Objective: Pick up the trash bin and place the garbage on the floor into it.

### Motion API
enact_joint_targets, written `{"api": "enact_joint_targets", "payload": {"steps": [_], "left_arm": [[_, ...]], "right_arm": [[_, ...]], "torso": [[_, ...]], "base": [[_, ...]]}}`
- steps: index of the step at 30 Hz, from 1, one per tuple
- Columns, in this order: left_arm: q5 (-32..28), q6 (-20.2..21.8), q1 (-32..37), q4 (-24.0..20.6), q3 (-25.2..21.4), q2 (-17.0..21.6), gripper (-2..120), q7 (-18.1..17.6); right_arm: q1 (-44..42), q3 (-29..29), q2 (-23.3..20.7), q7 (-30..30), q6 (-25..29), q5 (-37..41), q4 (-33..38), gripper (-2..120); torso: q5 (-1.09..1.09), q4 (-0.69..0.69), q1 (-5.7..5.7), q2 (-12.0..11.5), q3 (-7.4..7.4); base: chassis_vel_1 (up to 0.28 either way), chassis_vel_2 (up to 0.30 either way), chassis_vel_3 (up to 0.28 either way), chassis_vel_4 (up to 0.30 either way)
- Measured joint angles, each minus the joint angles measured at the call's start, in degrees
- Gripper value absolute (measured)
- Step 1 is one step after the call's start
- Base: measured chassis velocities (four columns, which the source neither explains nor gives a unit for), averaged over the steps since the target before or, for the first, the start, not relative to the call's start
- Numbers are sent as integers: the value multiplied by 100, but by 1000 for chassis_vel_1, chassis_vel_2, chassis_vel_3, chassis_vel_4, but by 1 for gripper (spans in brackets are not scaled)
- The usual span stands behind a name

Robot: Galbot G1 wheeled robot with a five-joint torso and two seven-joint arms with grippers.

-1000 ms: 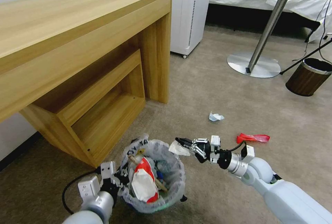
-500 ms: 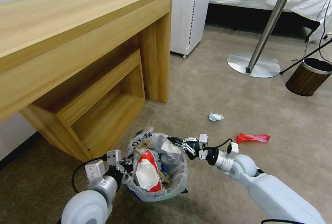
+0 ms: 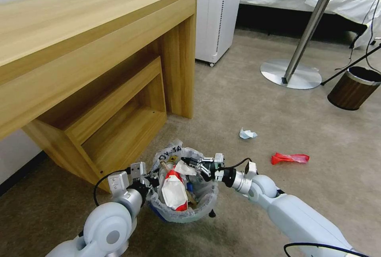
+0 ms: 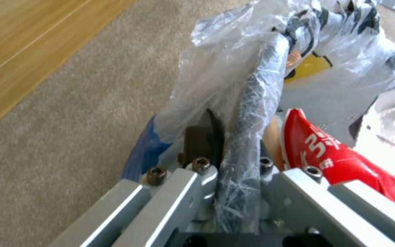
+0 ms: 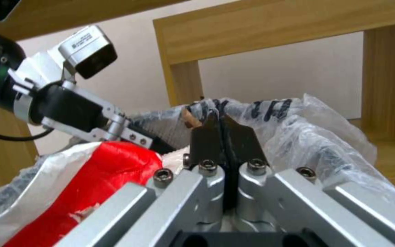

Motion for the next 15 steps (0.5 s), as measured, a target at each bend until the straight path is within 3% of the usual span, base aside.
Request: {"api": "enact_joint_targets", "payload": {"steps": [3, 5, 13, 15], "left_arm": [[-46, -15, -99, 9, 49, 25, 0, -18], [-87, -29, -163, 10, 93, 55, 0, -35], [-79, -38, -106, 7, 109, 54, 0, -45], [-54, -42, -71, -27, 109, 45, 0, -58]], "right_arm": [[8, 2, -16, -5, -4, -1, -1, 4], [28, 11, -37, -1, -57, -5, 6, 15], [5, 89, -122, -22, -127, -3, 84, 39], [-7, 137, -168, -44, -126, 4, 118, 50]], "torso": [[0, -1, 0, 0, 0], [0, -1, 0, 0, 0], [1, -1, 0, 0, 0], [0, 0, 0, 0, 0]], "base": [[0, 0, 0, 0], [0, 0, 0, 0], [0, 0, 0, 0], [0, 0, 0, 0]]}}
